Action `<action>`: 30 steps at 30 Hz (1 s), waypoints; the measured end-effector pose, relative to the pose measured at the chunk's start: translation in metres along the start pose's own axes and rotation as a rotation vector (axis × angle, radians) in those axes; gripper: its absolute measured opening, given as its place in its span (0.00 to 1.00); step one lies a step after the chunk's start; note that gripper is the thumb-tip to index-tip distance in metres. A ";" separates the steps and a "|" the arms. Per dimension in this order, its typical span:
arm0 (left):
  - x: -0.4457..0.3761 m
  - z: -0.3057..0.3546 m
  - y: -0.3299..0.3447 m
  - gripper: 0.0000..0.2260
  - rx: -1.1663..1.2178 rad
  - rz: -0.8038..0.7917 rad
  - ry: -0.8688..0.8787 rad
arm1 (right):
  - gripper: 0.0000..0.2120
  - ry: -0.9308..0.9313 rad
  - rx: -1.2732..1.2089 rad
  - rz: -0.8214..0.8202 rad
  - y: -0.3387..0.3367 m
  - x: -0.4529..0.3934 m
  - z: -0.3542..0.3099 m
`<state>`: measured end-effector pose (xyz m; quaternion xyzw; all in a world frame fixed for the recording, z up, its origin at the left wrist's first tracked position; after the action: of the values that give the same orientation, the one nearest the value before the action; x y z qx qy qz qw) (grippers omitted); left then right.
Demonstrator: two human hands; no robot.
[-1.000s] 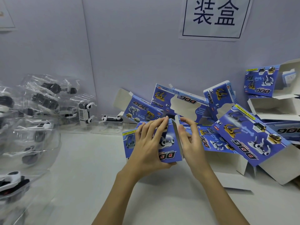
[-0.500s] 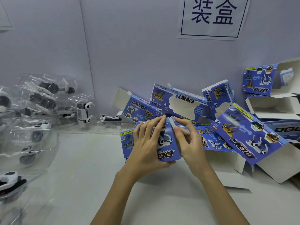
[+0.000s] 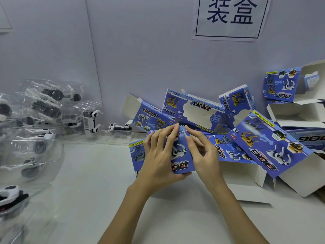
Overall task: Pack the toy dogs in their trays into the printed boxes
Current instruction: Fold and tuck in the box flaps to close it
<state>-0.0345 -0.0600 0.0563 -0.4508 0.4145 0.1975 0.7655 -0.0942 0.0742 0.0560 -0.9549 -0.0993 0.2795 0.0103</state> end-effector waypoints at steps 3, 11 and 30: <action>0.000 0.000 0.001 0.53 -0.006 0.019 -0.007 | 0.16 -0.023 0.053 0.016 0.002 0.002 0.000; -0.002 -0.007 -0.010 0.51 0.044 0.068 -0.093 | 0.25 -0.032 0.008 -0.320 0.012 0.004 -0.004; -0.003 -0.002 -0.015 0.47 0.177 0.236 -0.279 | 0.14 -0.063 -0.119 0.027 0.005 0.009 -0.012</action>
<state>-0.0275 -0.0691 0.0663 -0.2984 0.3699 0.3093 0.8237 -0.0789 0.0714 0.0609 -0.9459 -0.1032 0.3031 -0.0533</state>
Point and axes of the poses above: each hand's wrist, its own x-axis away from the middle knuckle, its own y-axis out of the palm, z = x × y, the point moved 5 cm from there along -x, towards the middle knuckle, and after that the axes turned 8 degrees about x, right-handed, at the moved point
